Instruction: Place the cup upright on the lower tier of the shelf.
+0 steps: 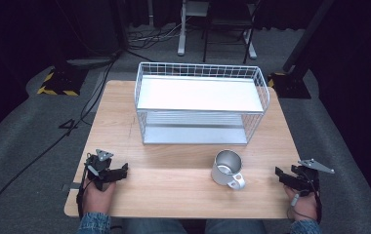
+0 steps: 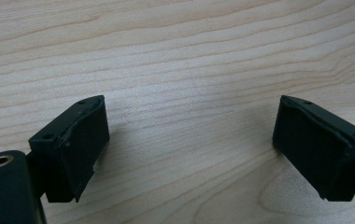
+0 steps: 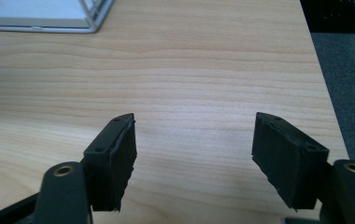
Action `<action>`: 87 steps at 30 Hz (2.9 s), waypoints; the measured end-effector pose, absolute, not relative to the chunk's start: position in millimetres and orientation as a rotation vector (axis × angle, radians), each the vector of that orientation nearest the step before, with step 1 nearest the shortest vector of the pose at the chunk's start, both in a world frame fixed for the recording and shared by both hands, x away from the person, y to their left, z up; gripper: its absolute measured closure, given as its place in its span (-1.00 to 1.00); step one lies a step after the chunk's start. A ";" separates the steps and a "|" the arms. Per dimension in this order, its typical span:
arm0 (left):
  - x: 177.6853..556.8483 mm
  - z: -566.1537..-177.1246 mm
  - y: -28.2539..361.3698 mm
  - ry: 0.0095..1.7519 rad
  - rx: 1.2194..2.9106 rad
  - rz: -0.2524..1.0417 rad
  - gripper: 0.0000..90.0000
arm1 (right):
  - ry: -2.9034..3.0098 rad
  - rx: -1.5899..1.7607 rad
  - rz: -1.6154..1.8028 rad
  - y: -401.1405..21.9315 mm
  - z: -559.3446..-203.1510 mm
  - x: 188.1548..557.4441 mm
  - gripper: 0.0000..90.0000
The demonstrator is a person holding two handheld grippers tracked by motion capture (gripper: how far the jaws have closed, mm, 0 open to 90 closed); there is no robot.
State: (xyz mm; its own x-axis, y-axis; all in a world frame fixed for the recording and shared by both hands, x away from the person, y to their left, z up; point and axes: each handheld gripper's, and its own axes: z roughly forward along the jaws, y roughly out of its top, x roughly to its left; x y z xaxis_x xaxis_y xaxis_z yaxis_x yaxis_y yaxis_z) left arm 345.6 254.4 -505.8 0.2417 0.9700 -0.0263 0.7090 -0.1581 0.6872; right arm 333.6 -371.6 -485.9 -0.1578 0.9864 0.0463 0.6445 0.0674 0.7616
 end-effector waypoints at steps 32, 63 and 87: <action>345.5 -505.7 254.5 1.528 1.939 0.584 -0.75 | 2.061 1.307 1.258 -299.1 -418.3 265.6 -0.12; 345.5 -505.6 254.5 1.528 1.941 0.581 -0.75 | 2.283 1.194 1.126 -233.3 -446.0 284.5 0.00; 345.5 -505.6 254.6 1.528 1.942 0.581 -0.75 | 2.236 1.153 1.067 -228.6 -443.1 280.8 0.58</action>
